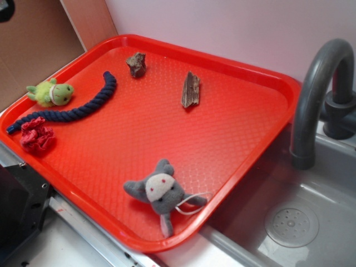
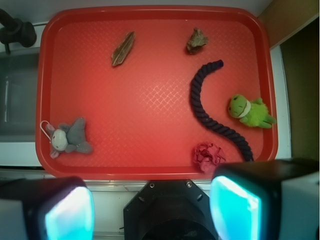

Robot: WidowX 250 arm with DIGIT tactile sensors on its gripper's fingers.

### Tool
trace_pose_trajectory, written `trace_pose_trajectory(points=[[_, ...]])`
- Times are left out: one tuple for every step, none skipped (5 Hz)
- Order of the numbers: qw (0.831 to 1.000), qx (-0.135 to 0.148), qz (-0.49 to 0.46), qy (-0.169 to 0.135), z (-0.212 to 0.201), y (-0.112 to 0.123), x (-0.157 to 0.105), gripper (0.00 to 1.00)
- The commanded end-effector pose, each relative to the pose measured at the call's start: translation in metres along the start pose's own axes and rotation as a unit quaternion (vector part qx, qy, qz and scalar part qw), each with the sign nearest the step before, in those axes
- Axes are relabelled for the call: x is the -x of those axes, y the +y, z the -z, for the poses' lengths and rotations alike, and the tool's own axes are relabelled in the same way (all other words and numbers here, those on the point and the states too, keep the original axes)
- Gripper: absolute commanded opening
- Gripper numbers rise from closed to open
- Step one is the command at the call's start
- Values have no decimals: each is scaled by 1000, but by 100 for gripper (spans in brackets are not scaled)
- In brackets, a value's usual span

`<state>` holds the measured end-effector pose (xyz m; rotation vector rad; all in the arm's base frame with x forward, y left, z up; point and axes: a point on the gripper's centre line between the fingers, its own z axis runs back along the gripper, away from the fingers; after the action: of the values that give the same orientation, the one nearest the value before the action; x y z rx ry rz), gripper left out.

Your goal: Grab the blue rope.

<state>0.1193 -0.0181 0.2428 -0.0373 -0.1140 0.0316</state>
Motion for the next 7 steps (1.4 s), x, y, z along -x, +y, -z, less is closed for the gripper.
trace_pose_trajectory(points=[[1000,0,0,0,0,0,0,100],[997,-2,72,-33,11,19,-17,100],[987,-17,147,-59,21,37,-30,100],[977,-38,200,-65,37,47,-39,100],[979,-58,190,-46,58,61,-48,100],[981,-83,171,-24,79,71,-53,100],[981,-102,167,-7,100,78,-59,100]])
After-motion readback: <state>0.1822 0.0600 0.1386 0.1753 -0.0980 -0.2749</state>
